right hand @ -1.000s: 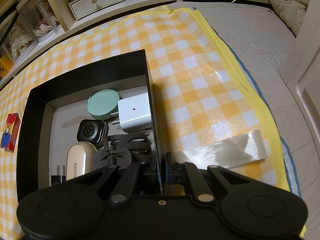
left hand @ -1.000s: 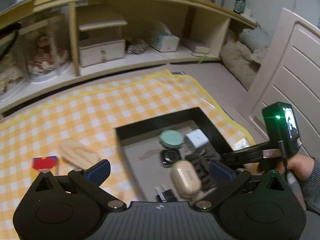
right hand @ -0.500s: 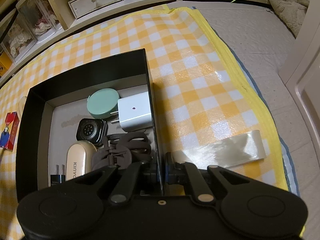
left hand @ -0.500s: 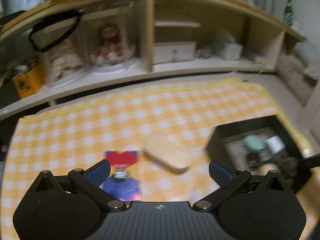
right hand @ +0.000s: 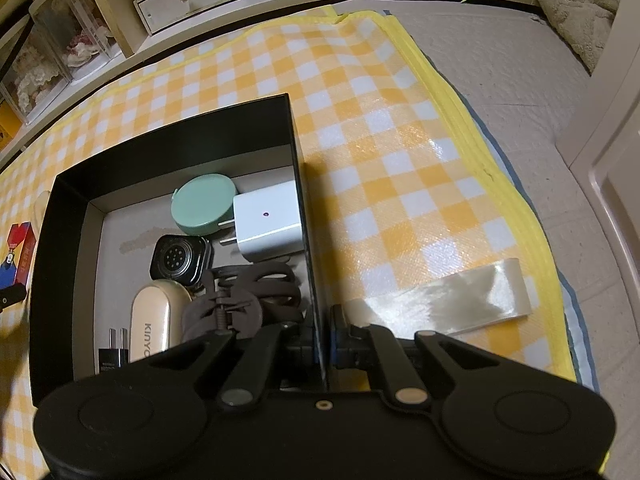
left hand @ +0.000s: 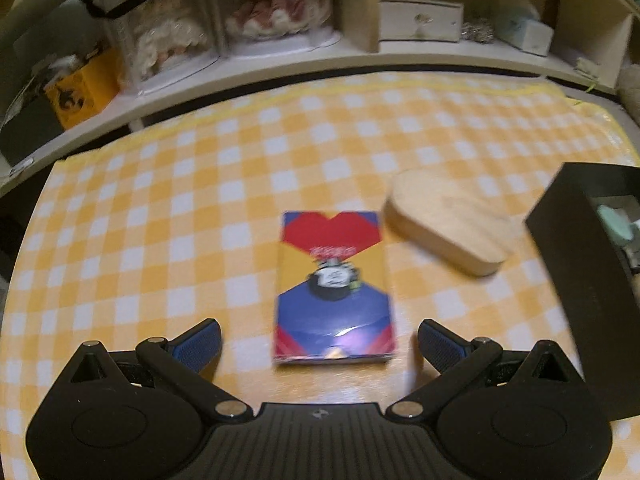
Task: Organize rigid objects
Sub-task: 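Move the left gripper over the red-blue card pack and close on it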
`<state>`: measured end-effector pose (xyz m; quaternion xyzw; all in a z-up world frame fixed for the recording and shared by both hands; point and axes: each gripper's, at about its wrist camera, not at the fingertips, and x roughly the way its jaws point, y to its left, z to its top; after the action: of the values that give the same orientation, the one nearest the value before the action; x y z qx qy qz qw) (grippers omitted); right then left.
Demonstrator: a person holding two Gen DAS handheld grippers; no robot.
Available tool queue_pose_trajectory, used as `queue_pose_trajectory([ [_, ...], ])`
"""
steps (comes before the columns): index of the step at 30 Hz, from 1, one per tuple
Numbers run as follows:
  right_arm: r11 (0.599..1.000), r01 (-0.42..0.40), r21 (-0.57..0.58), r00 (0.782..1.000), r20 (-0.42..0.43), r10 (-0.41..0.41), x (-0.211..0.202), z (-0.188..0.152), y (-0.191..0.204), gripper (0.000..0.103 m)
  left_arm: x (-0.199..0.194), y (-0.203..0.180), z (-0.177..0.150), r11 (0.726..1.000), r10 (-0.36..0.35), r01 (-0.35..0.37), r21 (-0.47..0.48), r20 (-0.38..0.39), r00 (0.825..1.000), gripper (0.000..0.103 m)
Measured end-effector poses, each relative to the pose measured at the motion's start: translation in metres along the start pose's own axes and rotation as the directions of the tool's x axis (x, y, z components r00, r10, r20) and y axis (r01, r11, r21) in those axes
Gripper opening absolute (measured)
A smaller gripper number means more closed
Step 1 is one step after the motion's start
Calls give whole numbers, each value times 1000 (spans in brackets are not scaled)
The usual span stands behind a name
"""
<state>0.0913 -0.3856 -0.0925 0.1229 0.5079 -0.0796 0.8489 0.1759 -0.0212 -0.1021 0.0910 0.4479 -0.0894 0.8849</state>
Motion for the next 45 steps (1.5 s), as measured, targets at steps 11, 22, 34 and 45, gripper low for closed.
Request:
queue_pose_trajectory([
  [11,1000,5,-5,1000,-1,-5,0,-1,0,6,8,51,1,993,51,-52,-102,-14,999,103],
  [22,1000,13,-8,1000,-4,-13,-1,0,2,6,17,84,17,955,123,-115,-275,12,992,103],
  [34,1000,18,-21,1000,4,-18,-3,1,3,6,14,54,33,901,-67,50,-431,-23,997,103],
  [45,999,18,-31,1000,12,-18,-3,1,4,6,35,30,61,839,103,-108,-534,-39,994,103],
])
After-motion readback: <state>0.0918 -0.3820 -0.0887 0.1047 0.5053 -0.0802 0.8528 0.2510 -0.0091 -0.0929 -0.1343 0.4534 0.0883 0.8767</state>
